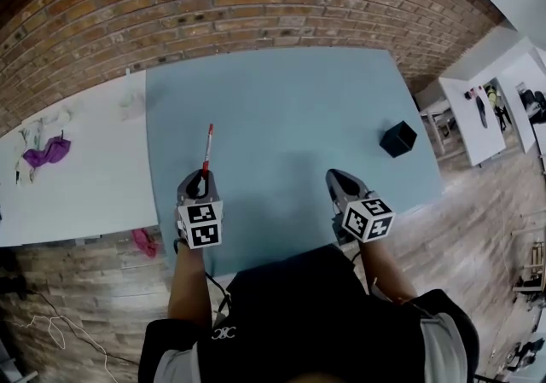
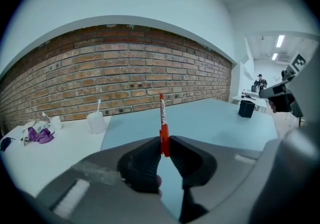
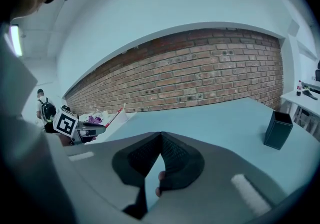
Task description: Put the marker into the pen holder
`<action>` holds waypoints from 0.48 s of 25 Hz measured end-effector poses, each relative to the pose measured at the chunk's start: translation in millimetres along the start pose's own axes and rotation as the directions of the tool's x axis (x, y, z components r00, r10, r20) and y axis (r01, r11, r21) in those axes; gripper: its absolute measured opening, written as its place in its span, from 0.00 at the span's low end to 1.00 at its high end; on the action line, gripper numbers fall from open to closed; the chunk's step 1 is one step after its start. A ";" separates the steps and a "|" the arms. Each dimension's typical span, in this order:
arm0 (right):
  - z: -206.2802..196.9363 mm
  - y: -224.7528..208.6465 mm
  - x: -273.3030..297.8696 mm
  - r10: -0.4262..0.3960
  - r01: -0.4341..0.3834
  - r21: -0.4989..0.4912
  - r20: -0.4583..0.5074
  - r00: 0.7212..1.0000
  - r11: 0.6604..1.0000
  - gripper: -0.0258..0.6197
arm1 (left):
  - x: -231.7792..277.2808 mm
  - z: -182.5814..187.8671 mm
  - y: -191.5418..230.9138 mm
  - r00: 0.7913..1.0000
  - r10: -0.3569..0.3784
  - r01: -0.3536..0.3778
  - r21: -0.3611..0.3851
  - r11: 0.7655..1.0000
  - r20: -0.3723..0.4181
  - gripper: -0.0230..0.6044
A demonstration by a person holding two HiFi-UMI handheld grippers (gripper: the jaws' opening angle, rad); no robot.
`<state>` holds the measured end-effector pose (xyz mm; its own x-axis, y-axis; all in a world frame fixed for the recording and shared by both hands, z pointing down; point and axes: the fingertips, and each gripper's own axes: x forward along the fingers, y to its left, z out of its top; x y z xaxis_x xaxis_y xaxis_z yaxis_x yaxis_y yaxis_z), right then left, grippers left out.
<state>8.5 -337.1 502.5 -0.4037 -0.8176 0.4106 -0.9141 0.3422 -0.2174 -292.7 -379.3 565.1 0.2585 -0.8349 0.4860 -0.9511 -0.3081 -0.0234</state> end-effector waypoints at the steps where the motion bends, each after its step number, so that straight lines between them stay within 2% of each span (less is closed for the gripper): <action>1: 0.2 1.1 0.8 0.001 -0.001 -0.006 -0.003 1.000 1.000 0.05 | 0.7 -1.5 -2.0 1.000 -0.006 0.006 -0.001 1.000 -0.002 0.14; 6: 6.1 1.8 3.7 0.009 -0.010 -0.069 -0.022 1.000 0.998 0.05 | 12.0 -9.7 -13.2 1.000 -0.022 0.022 0.008 1.000 -0.014 0.14; 12: 14.7 -23.8 2.9 0.032 -0.036 -0.100 -0.038 0.999 0.994 0.05 | 26.3 -8.7 -41.2 1.000 -0.020 0.019 -0.028 0.999 -0.018 0.14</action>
<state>29.6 -354.4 495.9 -0.4341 -0.7878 0.4370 -0.8982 0.4161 -0.1420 -248.2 -384.6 586.4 0.2741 -0.8203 0.5019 -0.9502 -0.3114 0.0100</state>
